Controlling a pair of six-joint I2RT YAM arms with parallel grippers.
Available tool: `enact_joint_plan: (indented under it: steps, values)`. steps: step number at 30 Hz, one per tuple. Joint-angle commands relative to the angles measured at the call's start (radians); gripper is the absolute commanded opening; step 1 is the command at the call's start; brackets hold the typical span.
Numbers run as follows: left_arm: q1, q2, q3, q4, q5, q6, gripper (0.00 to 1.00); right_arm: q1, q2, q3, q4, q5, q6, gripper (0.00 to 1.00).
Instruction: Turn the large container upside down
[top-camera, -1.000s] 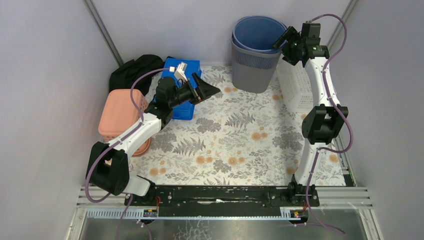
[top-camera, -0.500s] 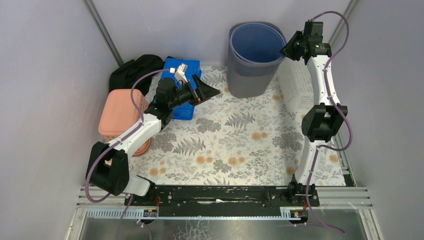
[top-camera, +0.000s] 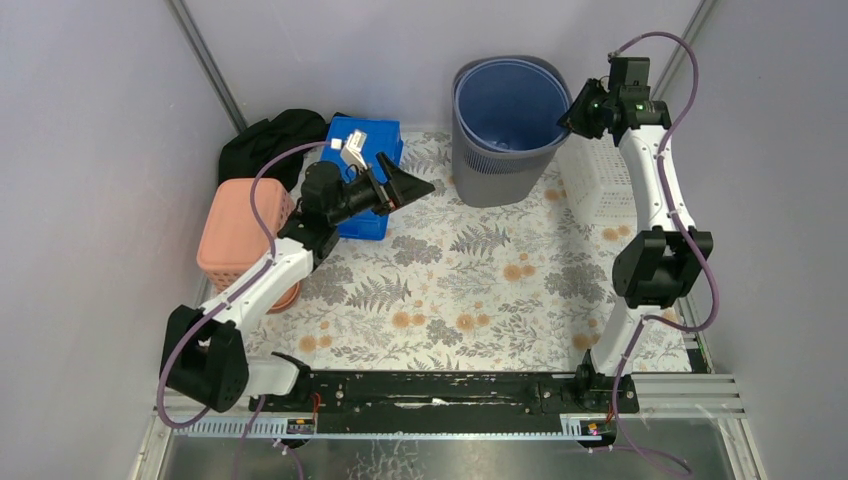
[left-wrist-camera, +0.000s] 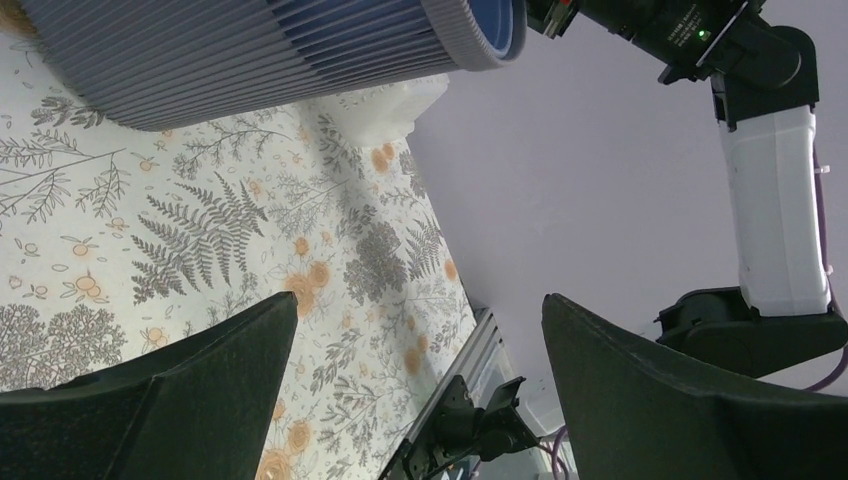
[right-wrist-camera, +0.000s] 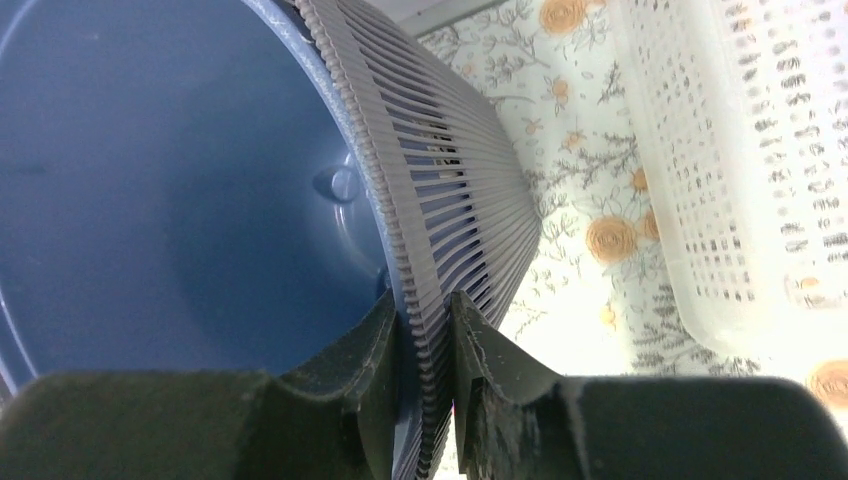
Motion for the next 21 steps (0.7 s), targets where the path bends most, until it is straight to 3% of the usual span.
enact_joint_plan:
  steps: [1,16,21]
  values:
    - [0.006,-0.054,-0.024,-0.043,-0.008,0.021,1.00,0.044,-0.145,-0.064,-0.094,-0.047,-0.024,0.13]
    - [0.007,-0.204,-0.019,-0.162,-0.024,0.014,1.00,0.155,-0.462,-0.209,-0.228,-0.103,0.023,0.11]
    - [0.005,-0.244,-0.013,-0.214,-0.029,0.012,1.00,0.222,-0.584,-0.340,-0.220,-0.067,0.085,0.11]
